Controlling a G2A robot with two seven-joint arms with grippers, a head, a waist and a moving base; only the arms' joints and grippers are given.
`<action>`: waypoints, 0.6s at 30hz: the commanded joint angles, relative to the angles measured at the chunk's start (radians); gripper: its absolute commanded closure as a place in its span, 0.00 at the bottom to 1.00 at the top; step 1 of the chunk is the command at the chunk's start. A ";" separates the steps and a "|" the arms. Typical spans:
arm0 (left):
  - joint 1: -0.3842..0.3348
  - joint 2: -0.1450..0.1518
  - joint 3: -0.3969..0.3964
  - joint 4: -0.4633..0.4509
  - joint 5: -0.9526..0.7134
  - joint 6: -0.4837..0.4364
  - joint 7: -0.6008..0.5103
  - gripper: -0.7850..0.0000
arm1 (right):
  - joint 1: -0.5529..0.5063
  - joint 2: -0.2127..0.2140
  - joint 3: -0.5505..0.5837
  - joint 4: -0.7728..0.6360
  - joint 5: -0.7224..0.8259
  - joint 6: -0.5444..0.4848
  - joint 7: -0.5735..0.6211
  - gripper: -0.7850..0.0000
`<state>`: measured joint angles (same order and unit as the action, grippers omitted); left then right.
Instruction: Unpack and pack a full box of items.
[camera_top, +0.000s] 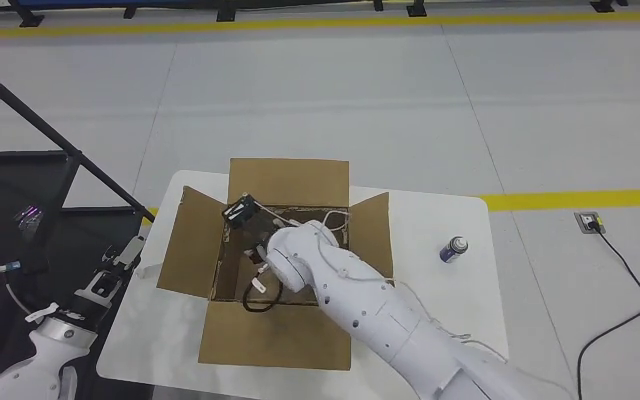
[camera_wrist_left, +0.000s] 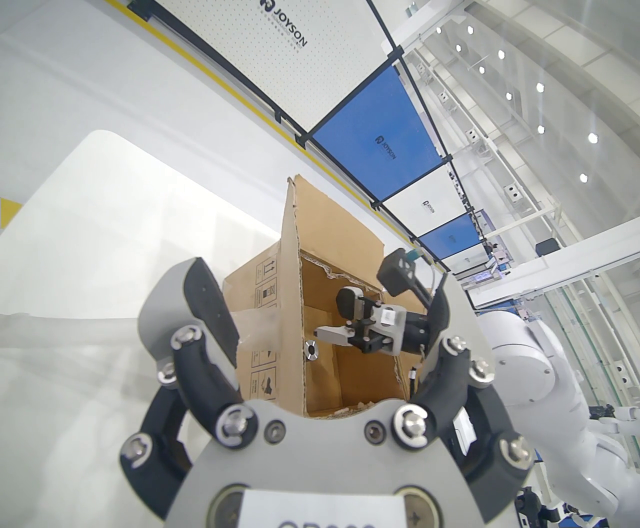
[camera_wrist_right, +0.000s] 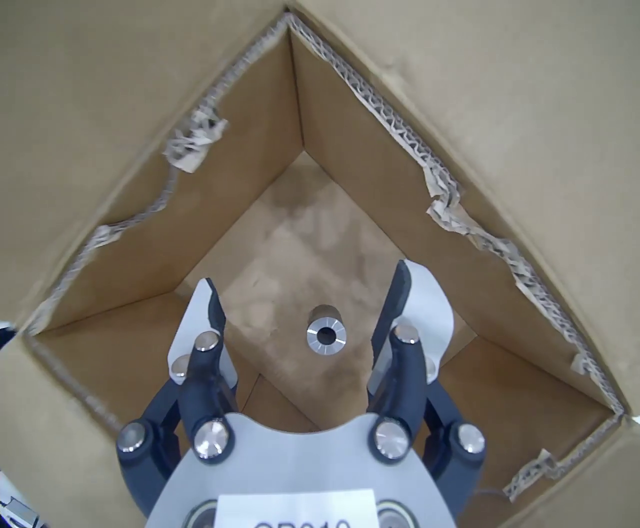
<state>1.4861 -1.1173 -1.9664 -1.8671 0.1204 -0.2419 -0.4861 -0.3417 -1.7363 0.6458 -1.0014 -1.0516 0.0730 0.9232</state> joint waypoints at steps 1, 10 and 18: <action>0.000 0.000 0.000 0.000 0.000 0.000 0.000 0.00 | -0.098 0.057 0.086 -0.233 -0.081 -0.018 0.082 0.17; 0.000 0.000 0.000 0.000 0.000 0.000 0.000 0.00 | -0.470 0.187 0.469 -0.847 -0.353 -0.081 0.230 0.00; 0.000 0.000 0.000 0.000 0.000 0.000 0.000 0.00 | -0.592 0.224 0.756 -0.973 -0.509 -0.009 0.277 0.00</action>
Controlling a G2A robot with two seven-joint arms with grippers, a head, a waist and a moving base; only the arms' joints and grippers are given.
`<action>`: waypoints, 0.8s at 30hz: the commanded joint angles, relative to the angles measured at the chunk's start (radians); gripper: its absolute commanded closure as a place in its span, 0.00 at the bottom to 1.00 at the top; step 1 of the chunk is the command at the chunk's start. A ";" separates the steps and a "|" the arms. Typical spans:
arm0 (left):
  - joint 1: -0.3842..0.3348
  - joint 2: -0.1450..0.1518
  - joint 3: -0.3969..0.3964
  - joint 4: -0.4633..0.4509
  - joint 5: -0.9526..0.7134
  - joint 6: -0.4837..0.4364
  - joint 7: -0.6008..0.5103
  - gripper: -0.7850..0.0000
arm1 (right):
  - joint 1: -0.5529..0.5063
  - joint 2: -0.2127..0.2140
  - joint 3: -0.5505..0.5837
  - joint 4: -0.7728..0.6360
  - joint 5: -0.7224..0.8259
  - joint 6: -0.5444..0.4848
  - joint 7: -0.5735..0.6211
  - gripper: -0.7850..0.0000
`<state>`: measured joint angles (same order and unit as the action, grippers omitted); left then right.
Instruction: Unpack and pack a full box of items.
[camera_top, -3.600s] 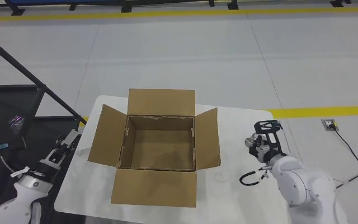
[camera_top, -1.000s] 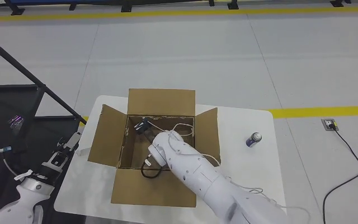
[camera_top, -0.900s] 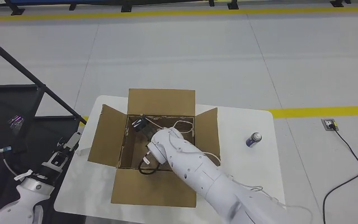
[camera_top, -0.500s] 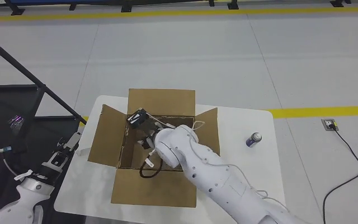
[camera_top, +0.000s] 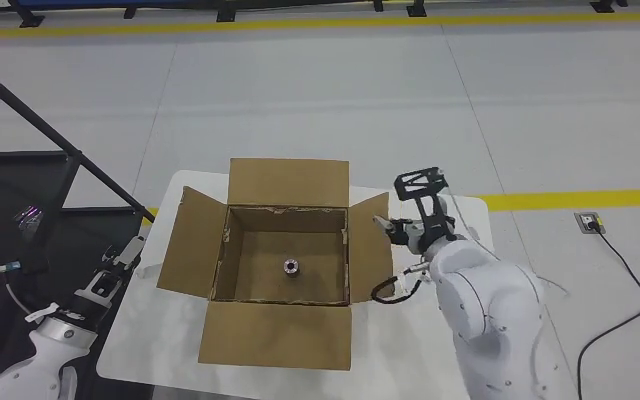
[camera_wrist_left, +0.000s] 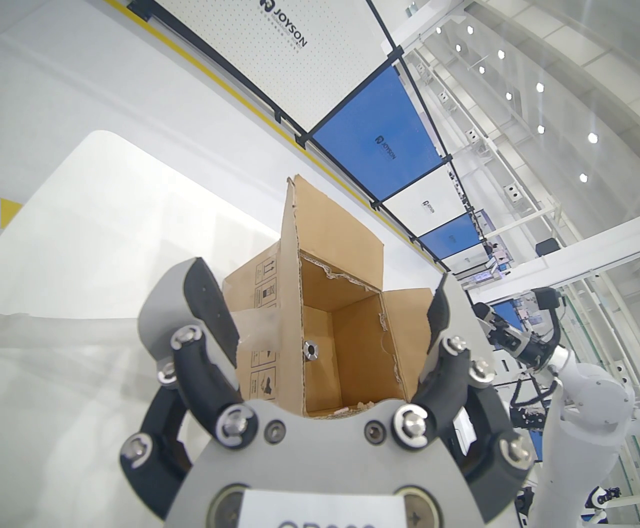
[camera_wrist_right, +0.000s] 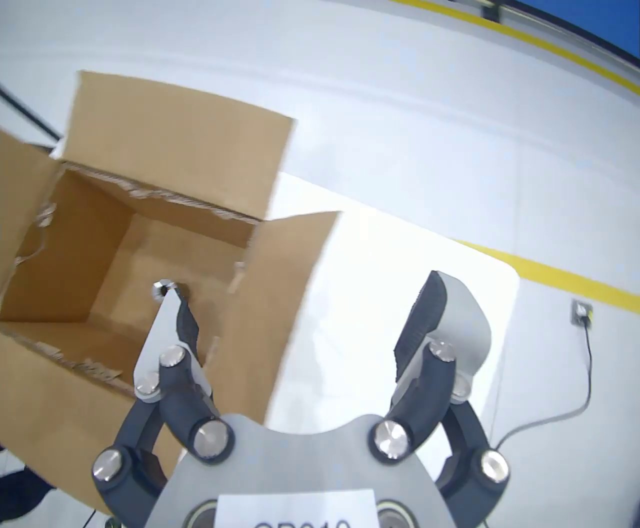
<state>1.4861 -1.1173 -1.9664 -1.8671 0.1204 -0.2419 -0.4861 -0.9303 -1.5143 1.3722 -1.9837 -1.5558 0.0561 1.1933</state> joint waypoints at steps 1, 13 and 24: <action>0.000 0.000 0.000 0.000 0.000 0.000 0.000 0.00 | 0.001 0.005 0.064 0.037 -0.021 0.019 0.019 0.00; 0.000 0.000 0.000 0.000 0.000 0.000 0.000 0.00 | 0.193 0.026 0.204 0.583 -0.025 0.026 0.077 0.00; 0.000 0.000 0.000 0.000 0.000 0.000 0.000 0.00 | 0.278 0.040 0.235 0.789 0.014 0.000 0.047 0.00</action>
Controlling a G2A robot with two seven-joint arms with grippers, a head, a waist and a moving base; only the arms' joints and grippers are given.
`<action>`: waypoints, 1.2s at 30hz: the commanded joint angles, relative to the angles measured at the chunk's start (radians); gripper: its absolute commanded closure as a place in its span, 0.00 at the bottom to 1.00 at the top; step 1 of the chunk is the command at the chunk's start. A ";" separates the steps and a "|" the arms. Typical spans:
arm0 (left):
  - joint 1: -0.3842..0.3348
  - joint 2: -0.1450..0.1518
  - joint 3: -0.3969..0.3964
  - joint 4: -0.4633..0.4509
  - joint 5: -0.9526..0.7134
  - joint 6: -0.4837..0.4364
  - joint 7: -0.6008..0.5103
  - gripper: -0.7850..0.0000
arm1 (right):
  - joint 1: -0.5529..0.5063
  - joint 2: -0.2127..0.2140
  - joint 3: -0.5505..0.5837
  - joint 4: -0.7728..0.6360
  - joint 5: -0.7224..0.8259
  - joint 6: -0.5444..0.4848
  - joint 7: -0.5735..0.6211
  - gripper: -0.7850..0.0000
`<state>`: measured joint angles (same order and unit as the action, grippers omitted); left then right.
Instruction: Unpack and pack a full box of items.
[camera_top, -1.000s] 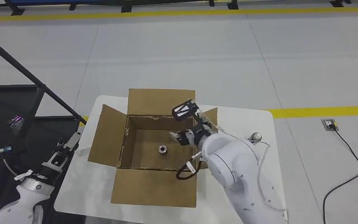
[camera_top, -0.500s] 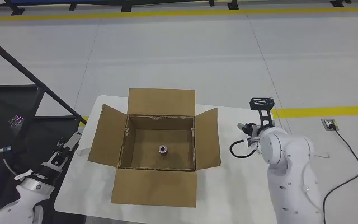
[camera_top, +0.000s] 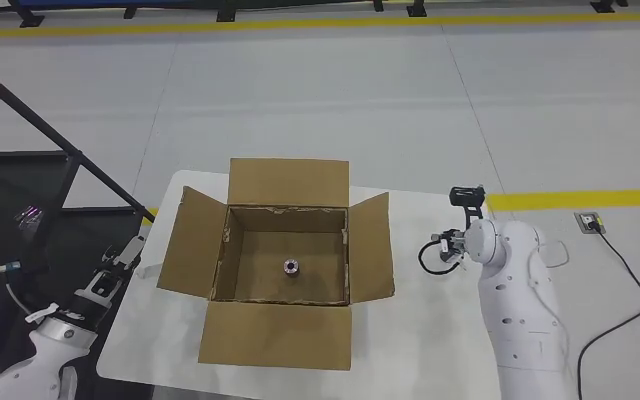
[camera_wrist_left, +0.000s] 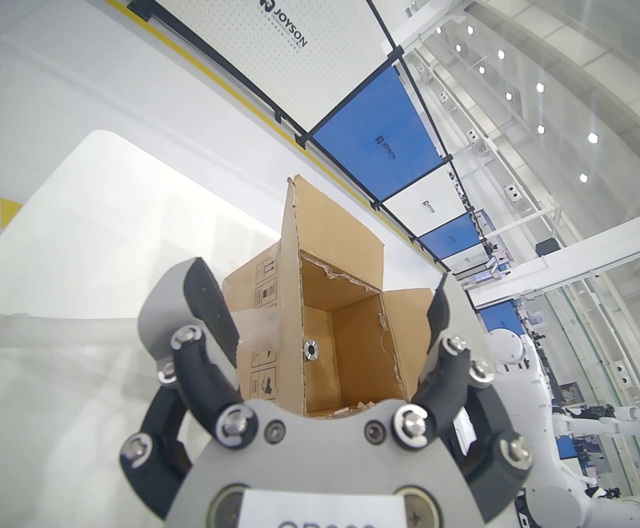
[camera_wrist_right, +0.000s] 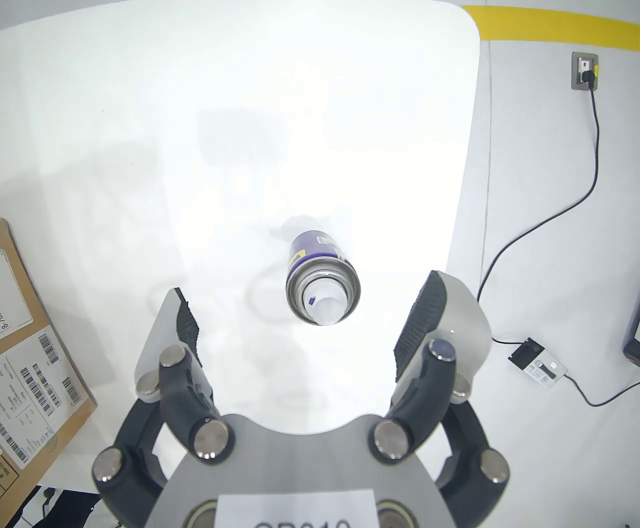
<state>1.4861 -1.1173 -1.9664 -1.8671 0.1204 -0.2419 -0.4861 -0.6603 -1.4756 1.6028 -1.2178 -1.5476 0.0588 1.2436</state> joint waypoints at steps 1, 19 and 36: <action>0.000 0.000 0.000 0.000 0.000 0.000 0.000 0.00 | 0.015 0.003 0.007 0.041 0.007 -0.004 -0.009 0.00; 0.000 0.000 0.000 0.000 0.000 0.000 0.000 0.00 | 0.048 0.025 0.021 0.119 0.044 -0.006 -0.045 1.00; 0.000 0.000 0.000 0.000 0.000 0.000 0.000 0.00 | -0.162 -0.004 -0.331 -0.784 0.030 0.006 -0.062 1.00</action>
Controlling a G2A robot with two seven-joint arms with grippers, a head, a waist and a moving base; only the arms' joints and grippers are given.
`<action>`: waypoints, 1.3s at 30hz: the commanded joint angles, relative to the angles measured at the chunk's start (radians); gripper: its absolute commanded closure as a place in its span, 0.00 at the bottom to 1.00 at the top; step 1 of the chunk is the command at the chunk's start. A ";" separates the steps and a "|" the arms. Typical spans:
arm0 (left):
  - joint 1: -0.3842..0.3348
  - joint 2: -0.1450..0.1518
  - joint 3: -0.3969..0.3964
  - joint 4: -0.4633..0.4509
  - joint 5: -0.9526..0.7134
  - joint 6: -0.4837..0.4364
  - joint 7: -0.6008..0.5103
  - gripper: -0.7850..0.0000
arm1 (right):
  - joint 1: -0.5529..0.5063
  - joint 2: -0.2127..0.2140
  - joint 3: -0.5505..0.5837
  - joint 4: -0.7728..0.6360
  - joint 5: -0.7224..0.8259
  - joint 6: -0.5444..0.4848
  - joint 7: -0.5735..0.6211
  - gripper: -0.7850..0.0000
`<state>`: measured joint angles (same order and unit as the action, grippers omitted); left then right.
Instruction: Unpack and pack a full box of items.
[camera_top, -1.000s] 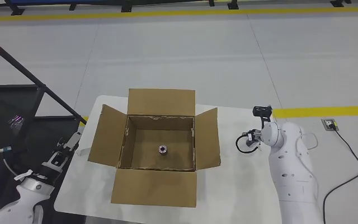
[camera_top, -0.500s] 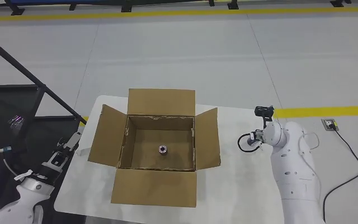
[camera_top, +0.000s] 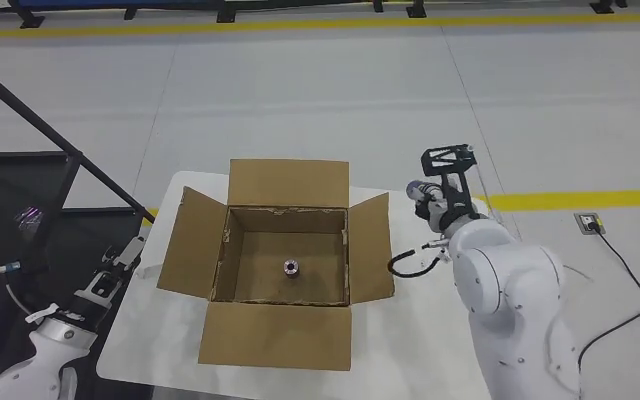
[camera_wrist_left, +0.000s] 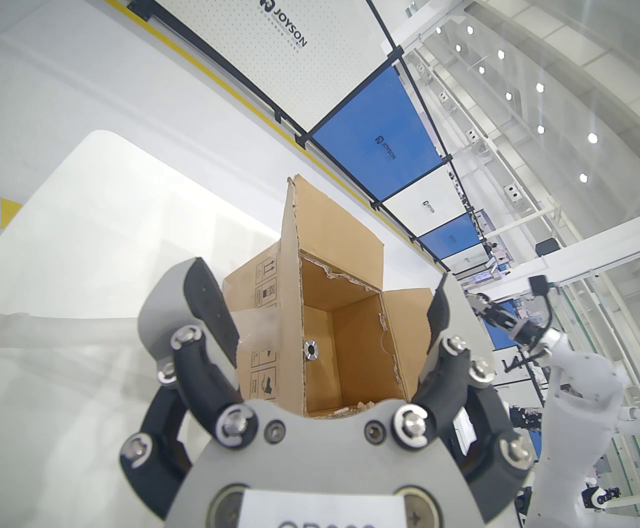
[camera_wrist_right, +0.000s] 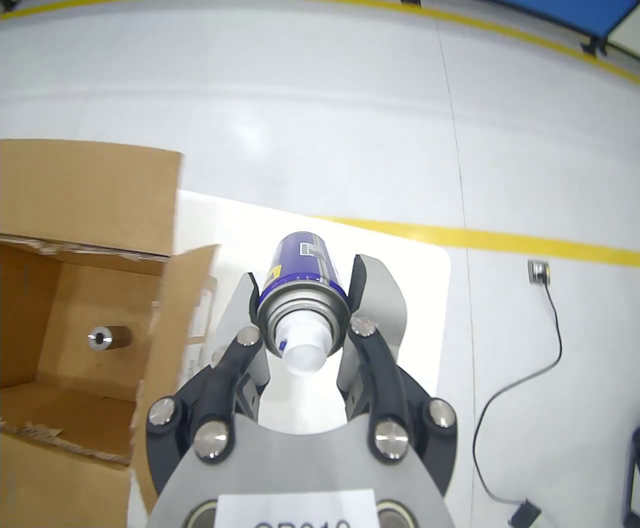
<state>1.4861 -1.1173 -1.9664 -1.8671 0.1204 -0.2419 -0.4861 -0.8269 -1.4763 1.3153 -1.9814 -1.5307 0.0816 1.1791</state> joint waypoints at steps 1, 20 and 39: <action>0.000 0.000 0.000 0.000 0.000 0.000 0.000 0.00 | 0.013 -0.006 -0.079 -0.022 0.024 -0.036 0.011 1.00; 0.000 0.000 0.000 0.000 0.000 0.000 0.000 0.00 | 0.349 -0.159 -0.599 0.844 0.139 0.034 -0.018 1.00; 0.005 0.002 0.019 0.002 0.048 0.026 0.039 0.00 | 0.453 -0.257 -0.628 1.158 0.254 0.037 -0.118 0.36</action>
<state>1.4927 -1.1160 -1.9505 -1.8674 0.1622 -0.2162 -0.4494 -0.3752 -1.7312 0.6860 -0.8236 -1.2765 0.1187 1.0611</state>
